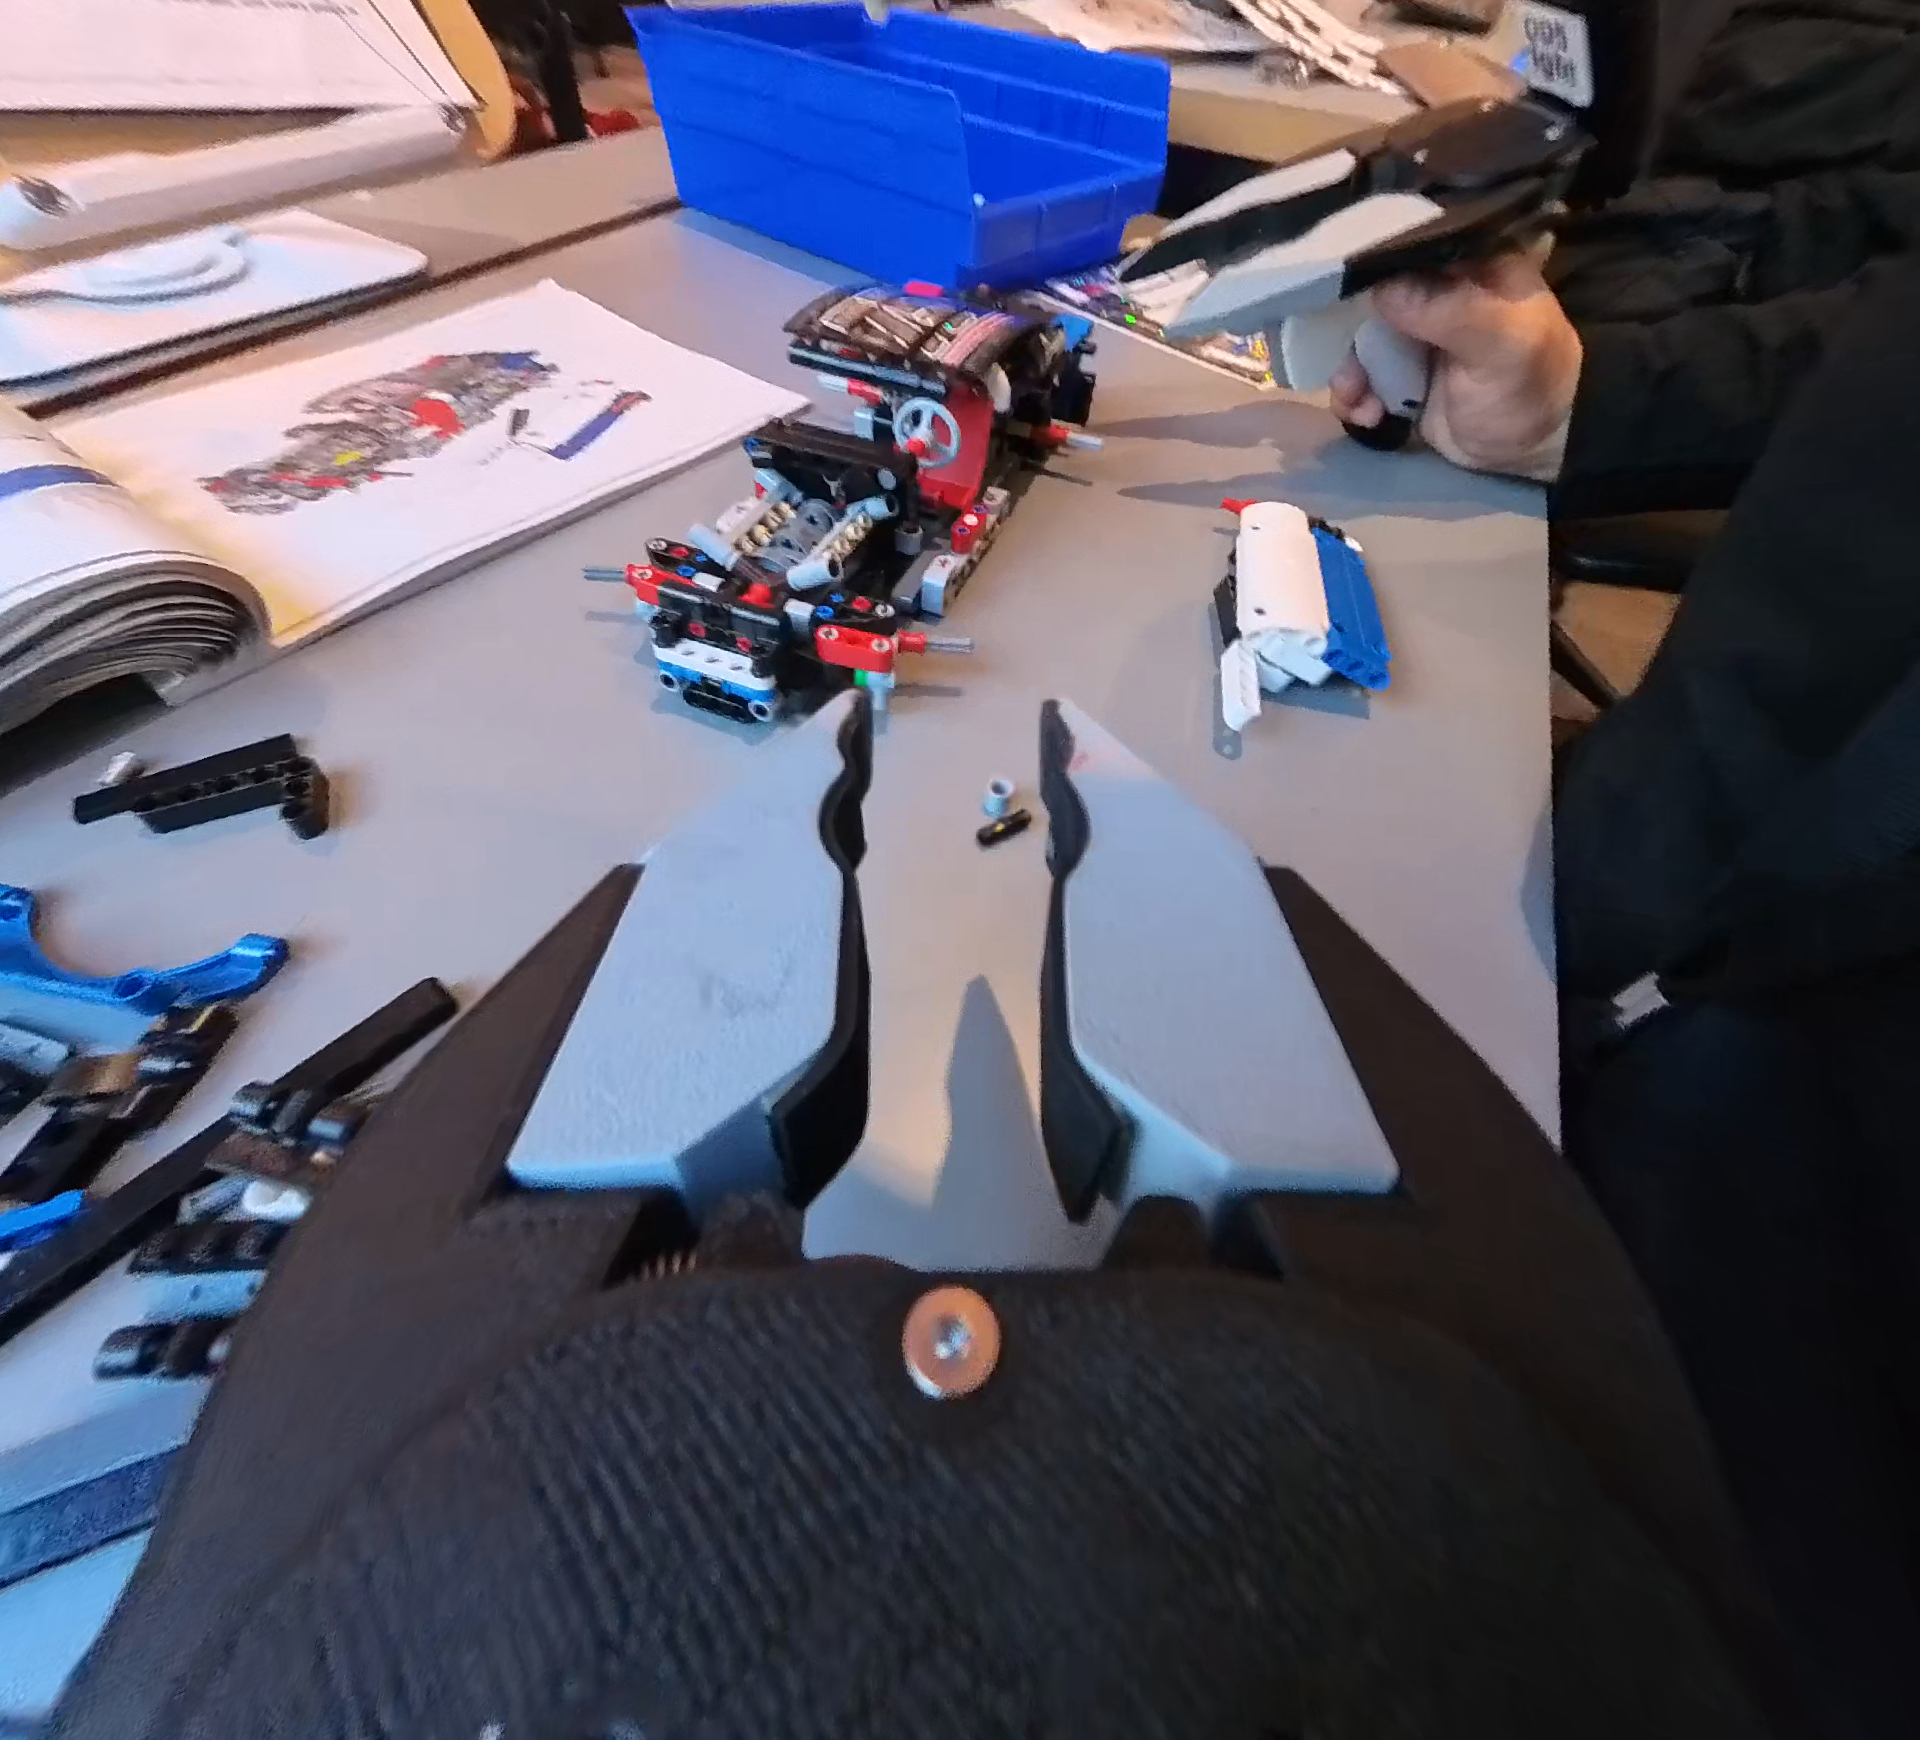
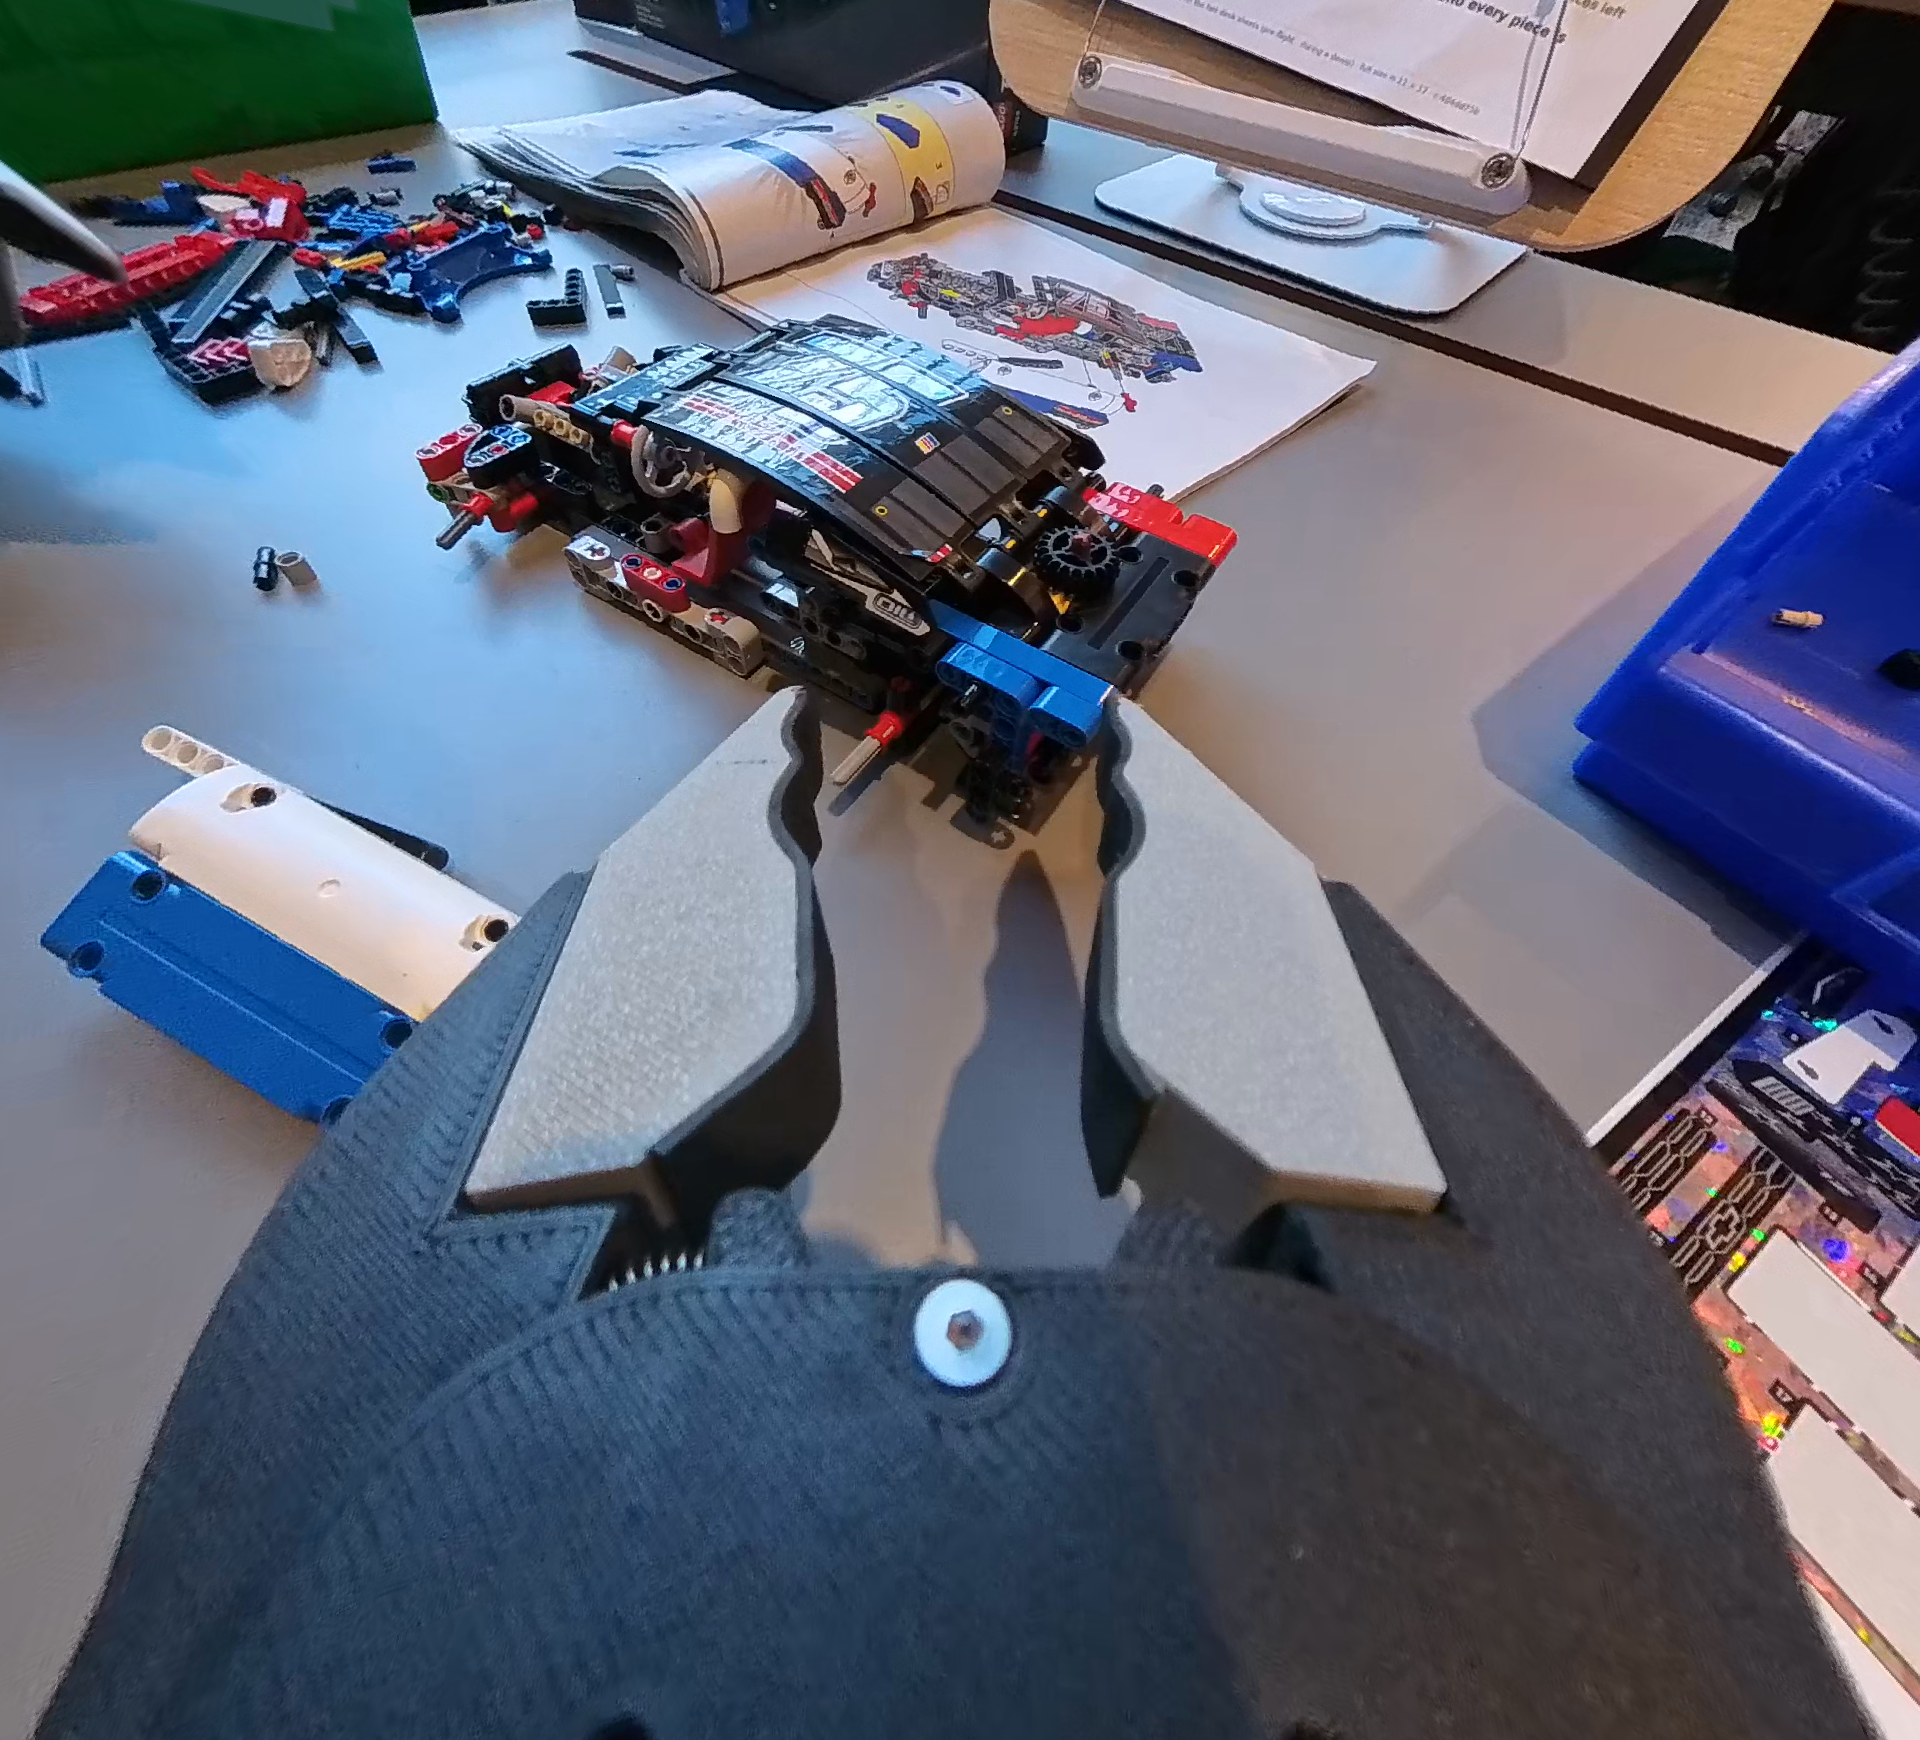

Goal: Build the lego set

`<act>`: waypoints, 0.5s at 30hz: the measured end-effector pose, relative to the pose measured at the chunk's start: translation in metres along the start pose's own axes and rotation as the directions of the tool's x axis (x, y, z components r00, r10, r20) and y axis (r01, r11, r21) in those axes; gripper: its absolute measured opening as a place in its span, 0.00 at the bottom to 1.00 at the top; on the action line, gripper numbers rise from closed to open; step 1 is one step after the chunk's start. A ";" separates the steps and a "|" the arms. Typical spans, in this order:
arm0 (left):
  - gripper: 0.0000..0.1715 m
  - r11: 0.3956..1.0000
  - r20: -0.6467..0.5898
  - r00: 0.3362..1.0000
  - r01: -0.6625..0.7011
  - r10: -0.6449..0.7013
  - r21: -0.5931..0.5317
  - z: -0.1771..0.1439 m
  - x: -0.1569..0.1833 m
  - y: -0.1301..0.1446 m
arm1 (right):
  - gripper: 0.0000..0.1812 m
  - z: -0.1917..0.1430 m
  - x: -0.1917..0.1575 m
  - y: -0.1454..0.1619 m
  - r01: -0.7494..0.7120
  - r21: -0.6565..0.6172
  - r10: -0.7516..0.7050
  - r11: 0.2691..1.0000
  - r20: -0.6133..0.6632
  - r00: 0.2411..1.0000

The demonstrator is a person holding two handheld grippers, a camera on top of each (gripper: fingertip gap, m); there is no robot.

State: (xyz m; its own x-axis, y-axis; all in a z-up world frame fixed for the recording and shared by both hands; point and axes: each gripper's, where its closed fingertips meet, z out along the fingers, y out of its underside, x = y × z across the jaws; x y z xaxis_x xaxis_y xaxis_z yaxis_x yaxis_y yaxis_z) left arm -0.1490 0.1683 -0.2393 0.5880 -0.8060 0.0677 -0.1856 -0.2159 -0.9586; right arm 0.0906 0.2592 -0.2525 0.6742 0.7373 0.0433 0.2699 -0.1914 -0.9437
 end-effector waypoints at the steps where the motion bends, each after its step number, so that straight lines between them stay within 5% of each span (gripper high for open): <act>1: 0.17 1.000 -0.017 1.000 0.001 -0.001 -0.025 0.003 0.002 0.003 | 0.28 0.000 0.000 0.000 0.002 -0.003 -0.002 1.000 0.001 1.000; 15: 0.17 0.986 -0.144 0.988 -0.072 0.051 -0.148 0.026 0.002 0.010 | 0.31 0.000 -0.002 0.000 0.003 -0.001 -0.003 1.000 0.011 1.000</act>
State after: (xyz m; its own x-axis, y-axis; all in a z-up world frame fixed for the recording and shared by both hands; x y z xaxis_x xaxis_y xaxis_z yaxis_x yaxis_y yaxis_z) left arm -0.1296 0.1786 -0.2562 0.4583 -0.8869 0.0581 -0.3416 -0.2361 -0.9097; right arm 0.0895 0.2580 -0.2528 0.6657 0.7450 0.0421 0.2726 -0.1902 -0.9432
